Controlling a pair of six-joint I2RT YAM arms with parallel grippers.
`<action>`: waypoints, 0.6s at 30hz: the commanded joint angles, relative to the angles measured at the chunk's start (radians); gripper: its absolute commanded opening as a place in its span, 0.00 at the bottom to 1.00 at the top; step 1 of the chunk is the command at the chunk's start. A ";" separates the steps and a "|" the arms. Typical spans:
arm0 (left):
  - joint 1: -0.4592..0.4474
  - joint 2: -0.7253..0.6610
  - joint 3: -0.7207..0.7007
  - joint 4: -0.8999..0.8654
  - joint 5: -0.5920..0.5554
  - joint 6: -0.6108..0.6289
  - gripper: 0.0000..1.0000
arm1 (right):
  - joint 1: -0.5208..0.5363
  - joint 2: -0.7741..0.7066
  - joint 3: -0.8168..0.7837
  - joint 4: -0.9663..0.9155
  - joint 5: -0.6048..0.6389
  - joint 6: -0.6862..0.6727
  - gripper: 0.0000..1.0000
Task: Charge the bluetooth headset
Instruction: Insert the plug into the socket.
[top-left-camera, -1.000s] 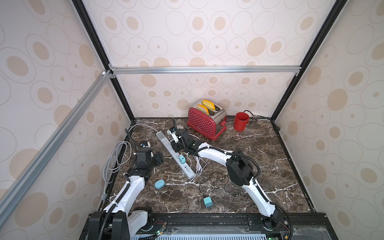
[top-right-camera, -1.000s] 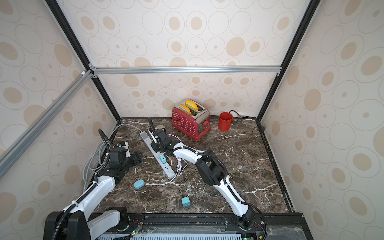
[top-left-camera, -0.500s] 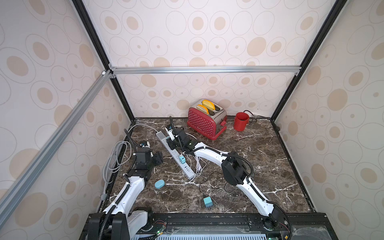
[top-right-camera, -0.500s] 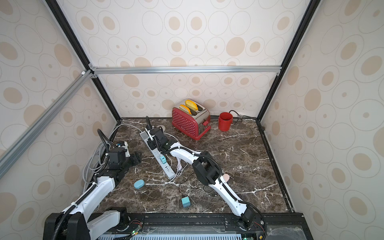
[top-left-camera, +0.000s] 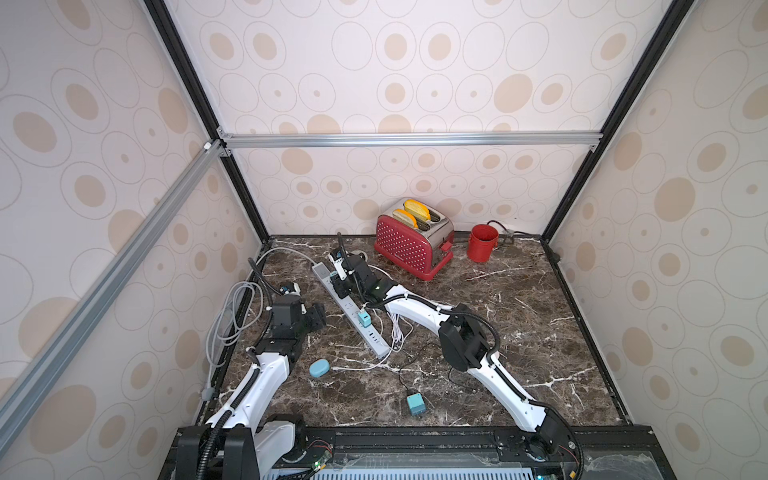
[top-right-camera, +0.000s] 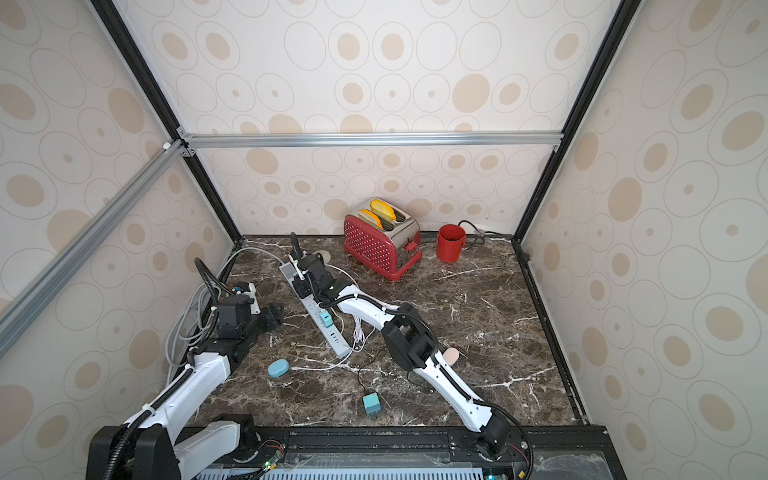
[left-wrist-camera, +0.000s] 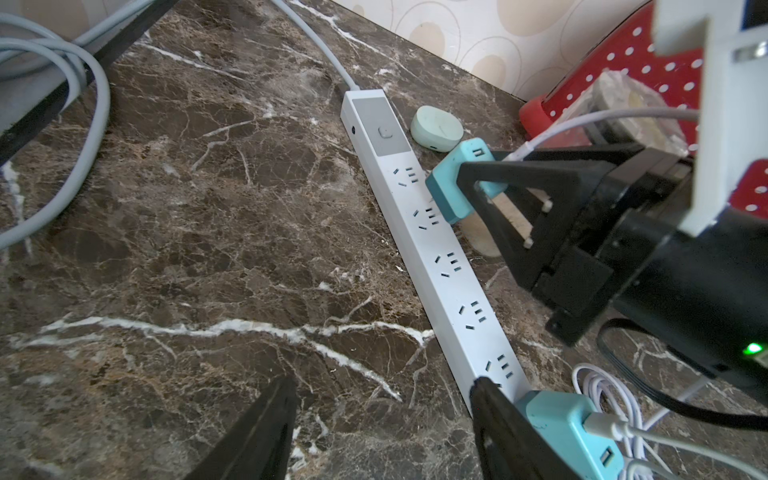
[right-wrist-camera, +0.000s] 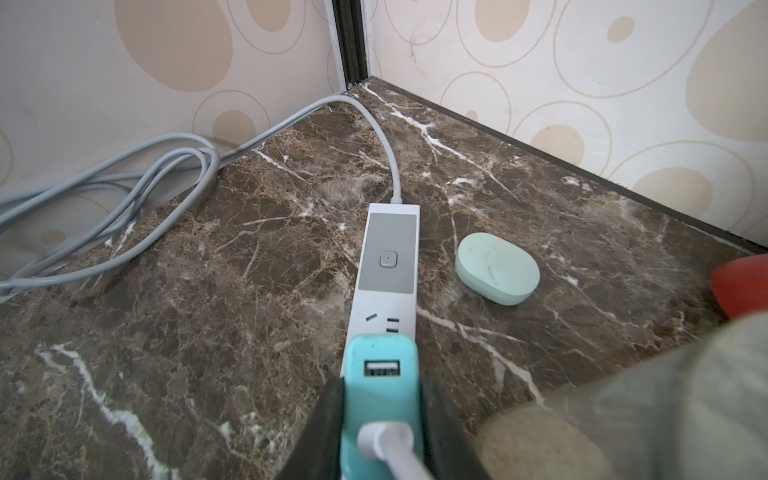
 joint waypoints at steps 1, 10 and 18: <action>0.005 -0.006 0.007 0.012 -0.013 -0.012 0.68 | 0.004 -0.004 -0.021 0.004 0.019 0.014 0.14; 0.005 0.007 0.008 0.017 -0.009 -0.012 0.68 | 0.003 0.006 -0.034 -0.008 0.021 0.032 0.14; 0.006 0.005 0.014 0.012 -0.011 -0.010 0.68 | 0.000 0.017 -0.031 -0.057 0.019 0.046 0.14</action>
